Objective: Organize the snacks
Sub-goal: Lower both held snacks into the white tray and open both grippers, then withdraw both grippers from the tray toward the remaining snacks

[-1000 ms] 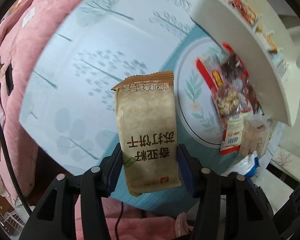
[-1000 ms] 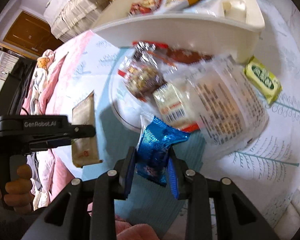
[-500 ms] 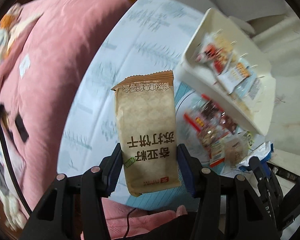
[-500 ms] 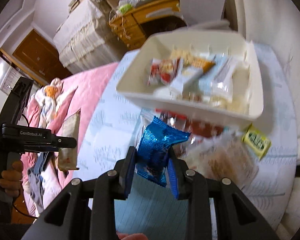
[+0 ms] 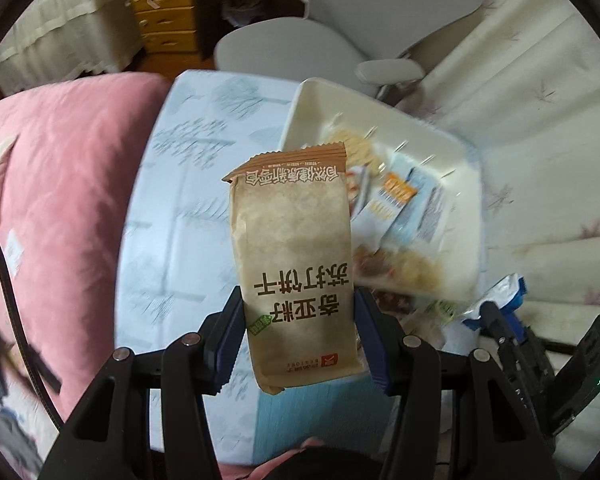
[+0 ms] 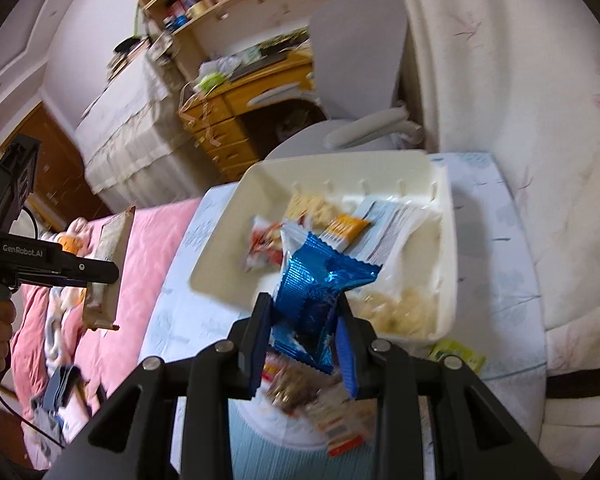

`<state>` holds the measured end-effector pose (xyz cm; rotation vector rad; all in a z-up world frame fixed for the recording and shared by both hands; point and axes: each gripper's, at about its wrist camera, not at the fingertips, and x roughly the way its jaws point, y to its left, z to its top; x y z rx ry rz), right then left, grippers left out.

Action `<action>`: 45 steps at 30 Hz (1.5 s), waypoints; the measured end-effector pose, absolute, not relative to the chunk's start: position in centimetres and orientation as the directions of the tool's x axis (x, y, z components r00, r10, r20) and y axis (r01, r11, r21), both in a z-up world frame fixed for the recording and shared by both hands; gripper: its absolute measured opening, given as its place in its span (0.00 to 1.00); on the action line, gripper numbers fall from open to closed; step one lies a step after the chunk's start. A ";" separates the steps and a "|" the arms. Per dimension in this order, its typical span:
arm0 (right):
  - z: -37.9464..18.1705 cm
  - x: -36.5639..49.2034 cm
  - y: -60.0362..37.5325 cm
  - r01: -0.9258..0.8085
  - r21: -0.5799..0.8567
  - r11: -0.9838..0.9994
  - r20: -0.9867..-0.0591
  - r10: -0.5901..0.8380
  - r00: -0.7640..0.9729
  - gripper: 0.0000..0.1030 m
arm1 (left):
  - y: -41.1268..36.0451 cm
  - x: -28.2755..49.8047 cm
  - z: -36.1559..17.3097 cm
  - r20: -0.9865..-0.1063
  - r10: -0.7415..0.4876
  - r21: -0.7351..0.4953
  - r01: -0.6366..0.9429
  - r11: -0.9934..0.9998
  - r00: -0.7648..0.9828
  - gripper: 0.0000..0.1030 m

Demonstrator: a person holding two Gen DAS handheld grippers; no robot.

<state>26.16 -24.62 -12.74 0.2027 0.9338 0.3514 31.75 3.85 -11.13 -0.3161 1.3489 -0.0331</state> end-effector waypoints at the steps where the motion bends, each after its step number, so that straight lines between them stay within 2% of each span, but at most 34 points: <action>1: -12.8 26.4 -24.9 -0.191 0.315 0.930 -0.748 0.367 0.553 0.29 | 3.6 32.5 -11.2 -0.947 -0.213 -0.251 -0.141 0.958 0.239 0.50; 3: -13.1 27.0 -25.3 -0.164 0.308 0.937 -0.749 0.345 0.566 0.29 | 3.0 33.4 -11.5 -0.937 -0.227 -0.263 -0.109 0.959 0.265 0.48; 5: -13.4 27.5 -25.6 -0.143 0.302 0.943 -0.752 0.328 0.571 0.29 | 2.5 34.1 -11.6 -0.929 -0.232 -0.265 -0.081 0.961 0.287 0.36; 13: -14.7 28.1 -26.7 -0.060 0.292 0.955 -0.770 0.272 0.577 0.32 | 0.9 36.3 -13.4 -0.912 -0.287 -0.302 -0.006 0.953 0.292 0.36; 14: -15.0 28.2 -26.8 -0.045 0.297 0.954 -0.779 0.269 0.566 0.35 | 0.8 36.3 -13.6 -0.912 -0.294 -0.307 -0.001 0.952 0.287 0.36; 16: -15.5 28.3 -27.1 -0.013 0.307 0.952 -0.793 0.263 0.549 0.51 | 0.6 36.0 -13.9 -0.914 -0.294 -0.305 0.006 0.952 0.280 0.37; 17: -15.6 28.1 -27.2 -0.003 0.314 0.950 -0.793 0.264 0.549 0.53 | 0.5 35.7 -14.0 -0.916 -0.292 -0.300 0.013 0.954 0.273 0.37; 29: -14.6 25.1 -28.6 0.050 0.336 0.941 -0.788 0.252 0.561 0.55 | -0.4 31.7 -13.0 -0.898 -0.353 -0.348 0.067 0.935 0.263 0.41; 31: -14.2 24.2 -28.7 0.048 0.338 0.940 -0.787 0.254 0.563 0.55 | -0.6 30.8 -12.8 -0.893 -0.361 -0.357 0.066 0.932 0.268 0.43; 33: -13.6 23.3 -28.8 0.042 0.332 0.942 -0.789 0.253 0.560 0.55 | -0.7 29.8 -12.5 -0.890 -0.362 -0.362 0.053 0.931 0.277 0.54; 36: -12.9 22.1 -29.1 0.024 0.316 0.949 -0.789 0.249 0.561 0.55 | -0.9 28.0 -11.9 -0.887 -0.351 -0.353 0.047 0.934 0.301 0.65; 45: -13.1 18.6 -30.4 -0.041 0.293 0.955 -0.809 0.270 0.522 0.55 | -1.8 22.3 -12.0 -0.885 -0.290 -0.308 0.010 0.951 0.364 0.73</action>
